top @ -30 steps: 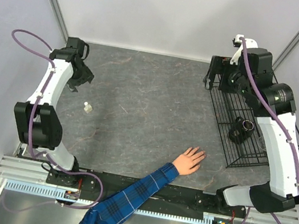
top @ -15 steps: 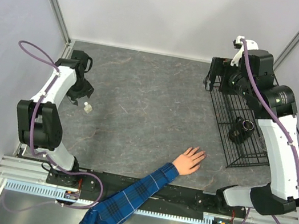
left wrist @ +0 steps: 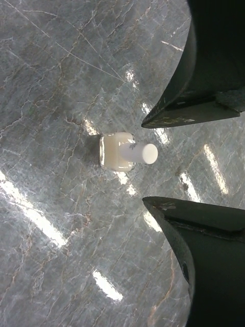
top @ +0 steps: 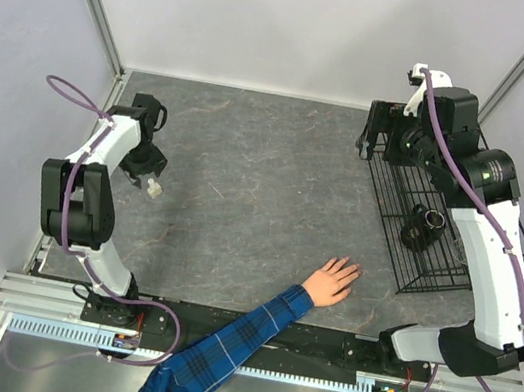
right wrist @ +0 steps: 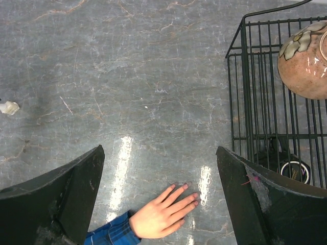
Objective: Paint the nails
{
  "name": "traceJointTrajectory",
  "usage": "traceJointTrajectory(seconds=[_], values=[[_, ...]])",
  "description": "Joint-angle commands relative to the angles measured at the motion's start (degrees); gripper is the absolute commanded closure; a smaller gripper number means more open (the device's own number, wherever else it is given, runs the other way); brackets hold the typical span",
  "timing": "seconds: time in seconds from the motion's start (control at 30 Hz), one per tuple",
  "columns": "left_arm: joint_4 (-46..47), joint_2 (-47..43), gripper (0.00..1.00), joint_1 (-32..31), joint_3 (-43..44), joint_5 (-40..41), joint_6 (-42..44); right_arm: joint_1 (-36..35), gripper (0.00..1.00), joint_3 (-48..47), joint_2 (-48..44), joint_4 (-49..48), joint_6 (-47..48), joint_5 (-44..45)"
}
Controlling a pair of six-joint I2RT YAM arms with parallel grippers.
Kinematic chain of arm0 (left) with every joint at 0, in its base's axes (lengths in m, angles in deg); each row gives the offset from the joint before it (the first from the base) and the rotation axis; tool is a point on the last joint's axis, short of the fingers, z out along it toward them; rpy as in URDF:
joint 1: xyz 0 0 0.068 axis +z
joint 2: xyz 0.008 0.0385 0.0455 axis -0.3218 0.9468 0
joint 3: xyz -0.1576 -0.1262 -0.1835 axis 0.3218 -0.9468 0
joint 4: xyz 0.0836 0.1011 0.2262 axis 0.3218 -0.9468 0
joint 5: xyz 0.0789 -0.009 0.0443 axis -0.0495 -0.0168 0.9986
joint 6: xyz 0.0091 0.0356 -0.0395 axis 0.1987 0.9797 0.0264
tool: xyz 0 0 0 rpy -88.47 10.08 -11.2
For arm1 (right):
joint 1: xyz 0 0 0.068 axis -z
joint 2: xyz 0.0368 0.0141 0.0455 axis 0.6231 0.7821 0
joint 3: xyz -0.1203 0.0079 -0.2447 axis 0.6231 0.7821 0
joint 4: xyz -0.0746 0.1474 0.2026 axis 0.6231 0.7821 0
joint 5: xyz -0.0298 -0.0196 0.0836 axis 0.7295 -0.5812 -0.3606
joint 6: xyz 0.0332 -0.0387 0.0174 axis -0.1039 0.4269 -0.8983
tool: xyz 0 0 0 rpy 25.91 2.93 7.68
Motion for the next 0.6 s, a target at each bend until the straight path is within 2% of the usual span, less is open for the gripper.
traceJointTrajectory(seconds=[0.0, 0.1, 0.4, 0.57], values=[[2.4, 1.1, 0.41, -0.1, 0.5, 1.5, -1.9, 0.0, 0.02, 0.5, -1.2, -0.8, -0.1, -0.2], [2.3, 1.7, 0.49, -0.1, 0.6, 1.3, -1.9, -0.1, 0.02, 0.9, -1.3, -0.8, -0.1, -0.1], [2.5, 1.5, 0.50, -0.2, -1.5, 0.6, -2.6, -0.1, 0.02, 1.6, -1.3, -1.1, -0.3, -0.3], [3.2, 2.4, 0.62, -0.2, -1.4, -0.1, -2.1, -0.1, 0.02, 2.2, -1.3, -1.2, -0.4, -0.7]])
